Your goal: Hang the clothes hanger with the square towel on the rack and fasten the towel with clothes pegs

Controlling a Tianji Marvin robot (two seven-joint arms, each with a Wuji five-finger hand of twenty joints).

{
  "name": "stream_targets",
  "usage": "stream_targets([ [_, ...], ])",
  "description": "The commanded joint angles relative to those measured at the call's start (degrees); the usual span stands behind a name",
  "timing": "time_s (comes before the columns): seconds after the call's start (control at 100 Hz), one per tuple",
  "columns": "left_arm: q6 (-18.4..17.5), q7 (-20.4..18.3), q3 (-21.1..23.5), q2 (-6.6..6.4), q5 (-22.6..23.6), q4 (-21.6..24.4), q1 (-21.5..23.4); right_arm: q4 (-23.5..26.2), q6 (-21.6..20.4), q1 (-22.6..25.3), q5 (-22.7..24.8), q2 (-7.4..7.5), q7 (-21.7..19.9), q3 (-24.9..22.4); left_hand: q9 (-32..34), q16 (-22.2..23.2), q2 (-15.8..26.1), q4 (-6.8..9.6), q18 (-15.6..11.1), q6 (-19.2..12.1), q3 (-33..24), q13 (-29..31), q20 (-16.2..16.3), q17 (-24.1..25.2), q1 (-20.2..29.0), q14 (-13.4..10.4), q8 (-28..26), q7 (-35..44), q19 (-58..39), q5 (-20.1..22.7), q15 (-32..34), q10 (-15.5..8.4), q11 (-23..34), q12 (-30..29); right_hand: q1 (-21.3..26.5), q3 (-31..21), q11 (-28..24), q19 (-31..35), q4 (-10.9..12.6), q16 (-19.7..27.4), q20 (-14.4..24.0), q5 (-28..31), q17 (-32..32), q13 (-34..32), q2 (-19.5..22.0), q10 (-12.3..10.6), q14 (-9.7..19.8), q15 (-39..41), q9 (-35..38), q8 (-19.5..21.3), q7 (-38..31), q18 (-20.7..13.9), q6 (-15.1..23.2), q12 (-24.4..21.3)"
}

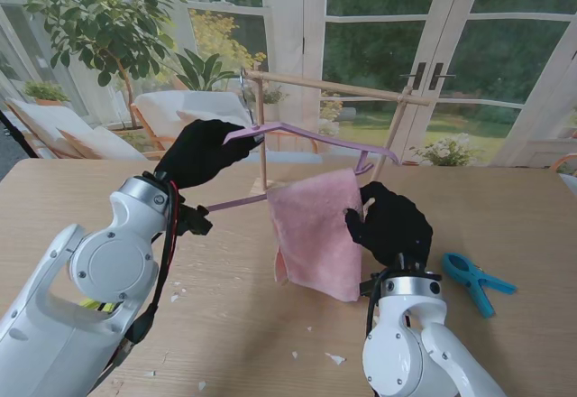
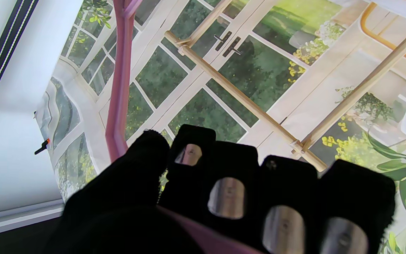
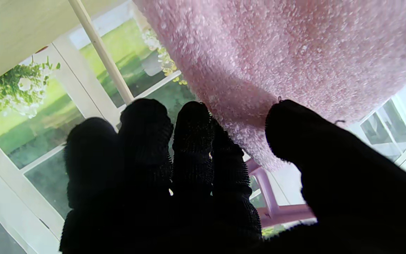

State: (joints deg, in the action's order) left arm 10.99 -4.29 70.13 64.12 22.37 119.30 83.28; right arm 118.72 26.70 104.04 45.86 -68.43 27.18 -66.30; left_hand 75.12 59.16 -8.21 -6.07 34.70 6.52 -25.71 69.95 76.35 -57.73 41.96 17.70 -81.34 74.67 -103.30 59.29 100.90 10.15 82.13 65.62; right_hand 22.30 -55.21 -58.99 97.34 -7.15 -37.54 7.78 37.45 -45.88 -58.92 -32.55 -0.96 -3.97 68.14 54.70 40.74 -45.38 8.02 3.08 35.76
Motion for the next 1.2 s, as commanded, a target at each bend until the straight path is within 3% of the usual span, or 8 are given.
stream_targets([
  [0.0,0.55,-0.21,-0.45,0.37,1.0,0.2,-0.59,1.09,-0.09,1.47,1.15,0.05,-0.76,0.11,2.2,1.09,2.44,1.63,0.04,0.24,-1.27,2.37,2.4,-2.0,-1.45,-3.33,-1.22,0.94,-16.68,2.46,6.96,-0.76,2.53,-0.37,-2.8,1.16,-0.4,-0.43,4.16,-1.33,31.75,-3.84,1.66,3.76,1.6,-0.14,-0.78,-0.49,-4.62,0.97,5.84,-2.12,-0.56,0.31],
  [0.24,1.57,0.74,-1.76,0.57,2.74,-0.66,-1.72,0.91,-1.7,3.27,5.24,-0.07,5.09,0.2,2.2,1.08,2.37,1.65,-0.22,0.24,-1.37,2.38,2.37,-2.07,-1.43,-3.48,-1.24,0.93,-16.68,2.46,6.95,-0.91,2.56,-0.43,-2.17,3.7,-2.85,0.87,4.47,-3.25,33.84,-10.76,2.94,6.97,1.88,-1.81,-0.4,1.53,-10.61,-3.95,18.55,-3.7,10.81,4.1],
  [0.37,1.86,0.81,-2.39,0.61,2.8,-0.82,-2.01,-0.06,-5.13,3.04,6.08,-0.04,7.59,0.86,2.2,1.07,2.38,1.65,-0.3,0.24,-1.4,2.37,2.34,-2.08,-1.43,-3.45,-1.25,0.93,-16.68,2.46,6.96,-0.88,2.56,-0.46,0.3,1.94,-3.99,2.74,4.56,-3.91,34.55,-9.54,1.55,5.97,0.61,-2.84,-0.34,2.98,-9.18,-3.89,19.87,-4.73,16.48,5.27],
  [0.48,2.03,0.81,-3.07,0.63,2.94,-0.87,-2.16,-0.58,-6.52,2.2,7.83,0.54,6.71,2.09,2.19,1.06,2.38,1.64,-0.32,0.24,-1.36,2.38,2.33,-2.08,-1.45,-3.47,-1.25,0.93,-16.68,2.46,6.96,-0.88,2.57,-0.48,1.49,0.46,-4.15,3.83,4.24,-4.04,34.47,-9.12,-0.04,4.62,0.02,-4.13,0.31,3.67,-7.65,-3.98,20.96,-6.16,19.64,5.74],
  [0.77,1.94,0.36,-4.4,0.5,3.31,-0.5,-1.87,-3.55,-6.96,-2.28,10.27,1.11,5.41,5.76,2.19,1.04,2.41,1.66,-0.41,0.24,-1.35,2.38,2.28,-2.1,-1.52,-3.59,-1.26,0.92,-16.68,2.46,6.97,-0.9,2.58,-0.51,3.2,-0.56,-6.13,7.54,1.85,-4.58,33.82,-7.73,-4.21,0.47,-1.44,-6.01,1.03,6.87,-2.95,-4.96,22.84,-8.49,20.66,6.73],
  [0.99,1.67,-0.21,-5.4,0.33,3.88,0.08,-1.48,-5.33,-7.2,-5.63,10.13,1.14,4.17,8.15,2.19,1.01,2.31,1.69,-0.58,0.08,-1.43,2.39,2.23,-2.14,-1.54,-3.72,-1.28,0.92,-16.68,2.44,6.98,-1.0,2.6,-0.54,2.79,-2.28,-11.48,16.59,3.38,-4.13,29.4,-1.08,-15.99,-11.01,-1.88,-8.62,3.42,16.69,7.41,-4.58,18.17,-13.37,19.22,9.62],
  [1.05,1.76,-0.27,-5.58,0.33,3.83,0.18,-1.5,-5.67,-7.28,-6.3,10.04,1.17,3.67,8.74,2.19,1.01,2.36,1.69,-0.6,0.08,-1.45,2.39,2.21,-2.14,-1.56,-3.73,-1.29,0.92,-16.68,2.44,6.98,-1.01,2.61,-0.55,3.92,-2.28,-12.3,18.7,0.03,-3.07,26.8,0.49,-19.21,-14.05,-3.63,-8.82,4.11,18.76,10.1,-7.71,13.94,-14.5,19.72,10.13],
  [1.19,1.82,-0.41,-5.73,0.33,3.46,0.21,-1.66,-6.49,-7.08,-7.64,9.63,1.09,3.02,9.8,2.19,0.99,2.36,1.69,-0.62,0.07,-1.44,2.39,2.19,-2.14,-1.6,-3.75,-1.3,0.91,-16.68,2.44,6.99,-0.99,2.62,-0.56,6.17,-1.64,-13.13,19.99,-2.25,-2.98,25.41,1.66,-22.79,-16.49,-5.82,-8.13,5.1,20.55,12.68,-9.42,5.52,-15.16,20.54,10.38],
])
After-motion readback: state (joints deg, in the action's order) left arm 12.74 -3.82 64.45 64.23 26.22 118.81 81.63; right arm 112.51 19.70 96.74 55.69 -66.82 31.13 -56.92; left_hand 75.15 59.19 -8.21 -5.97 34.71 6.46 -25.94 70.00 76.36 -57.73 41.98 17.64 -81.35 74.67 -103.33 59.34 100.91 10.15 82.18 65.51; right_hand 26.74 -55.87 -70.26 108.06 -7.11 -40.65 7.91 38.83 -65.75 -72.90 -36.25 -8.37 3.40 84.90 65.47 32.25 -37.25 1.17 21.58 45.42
